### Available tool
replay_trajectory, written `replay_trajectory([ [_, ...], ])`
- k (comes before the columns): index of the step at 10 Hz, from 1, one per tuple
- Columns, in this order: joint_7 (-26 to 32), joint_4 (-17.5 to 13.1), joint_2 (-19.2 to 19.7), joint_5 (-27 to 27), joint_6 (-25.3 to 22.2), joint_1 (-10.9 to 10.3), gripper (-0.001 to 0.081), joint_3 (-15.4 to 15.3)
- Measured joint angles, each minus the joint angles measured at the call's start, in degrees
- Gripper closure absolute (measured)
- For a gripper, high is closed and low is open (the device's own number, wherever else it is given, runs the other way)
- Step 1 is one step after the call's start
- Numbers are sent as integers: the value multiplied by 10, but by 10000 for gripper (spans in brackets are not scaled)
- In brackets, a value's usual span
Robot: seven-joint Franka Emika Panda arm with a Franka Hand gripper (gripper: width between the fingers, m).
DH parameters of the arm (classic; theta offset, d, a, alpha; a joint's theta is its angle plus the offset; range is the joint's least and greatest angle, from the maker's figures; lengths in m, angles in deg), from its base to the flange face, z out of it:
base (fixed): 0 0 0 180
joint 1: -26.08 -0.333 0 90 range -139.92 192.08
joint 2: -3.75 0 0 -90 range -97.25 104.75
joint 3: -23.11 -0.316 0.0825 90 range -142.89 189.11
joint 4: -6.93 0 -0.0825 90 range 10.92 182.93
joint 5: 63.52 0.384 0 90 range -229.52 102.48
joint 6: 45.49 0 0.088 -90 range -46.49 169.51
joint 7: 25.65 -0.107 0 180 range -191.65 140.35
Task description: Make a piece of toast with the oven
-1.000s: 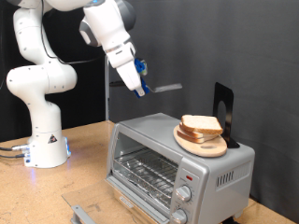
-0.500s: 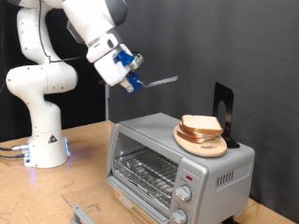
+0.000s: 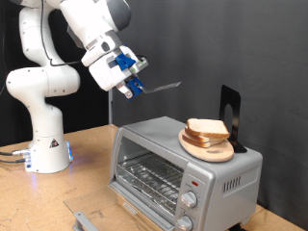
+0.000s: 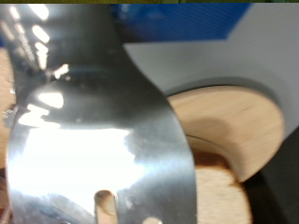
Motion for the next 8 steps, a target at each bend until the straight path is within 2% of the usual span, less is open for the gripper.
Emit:
replay_trajectory([
  [4, -51, -14, 37, -68, 5, 45, 447, -16],
  [8, -41, -17, 58, -82, 2, 51, 447, -13],
])
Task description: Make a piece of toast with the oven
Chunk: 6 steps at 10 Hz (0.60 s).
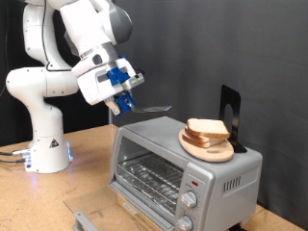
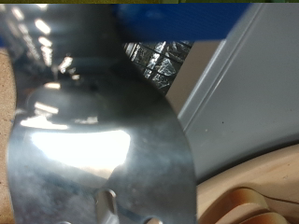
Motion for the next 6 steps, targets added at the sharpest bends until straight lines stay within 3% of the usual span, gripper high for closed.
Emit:
replay_trajectory([
  [3, 10, 0, 0, 0, -6, 0, 447, 6],
  [6, 67, 2, -4, 17, -27, -5, 447, 23],
])
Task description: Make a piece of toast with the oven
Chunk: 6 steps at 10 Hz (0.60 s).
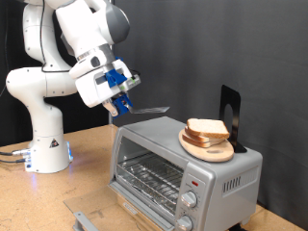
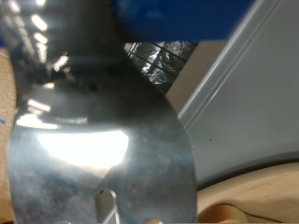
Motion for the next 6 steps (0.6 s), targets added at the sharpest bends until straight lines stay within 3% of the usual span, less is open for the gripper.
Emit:
replay_trajectory([
  [3, 18, 3, -8, 6, -17, 0, 447, 6],
  [6, -38, 3, -8, -68, -39, 14, 447, -22],
])
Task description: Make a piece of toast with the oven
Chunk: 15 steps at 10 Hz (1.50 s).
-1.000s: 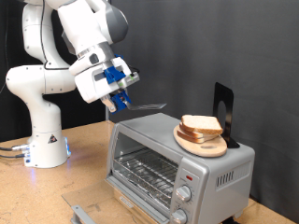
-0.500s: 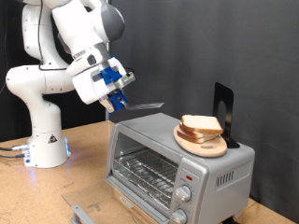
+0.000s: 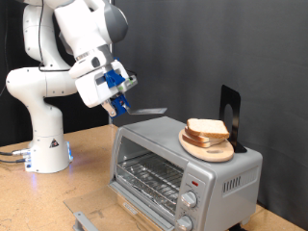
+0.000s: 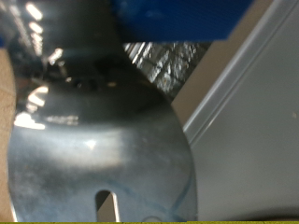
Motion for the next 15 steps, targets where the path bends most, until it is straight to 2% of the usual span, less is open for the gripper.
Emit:
replay_trajectory([
  [2, -40, 0, 1, -34, -6, 6, 447, -22],
  [7, -105, -19, 16, -61, -26, 8, 447, -51],
  [15, -157, -35, 47, -74, 13, 10, 447, -99],
])
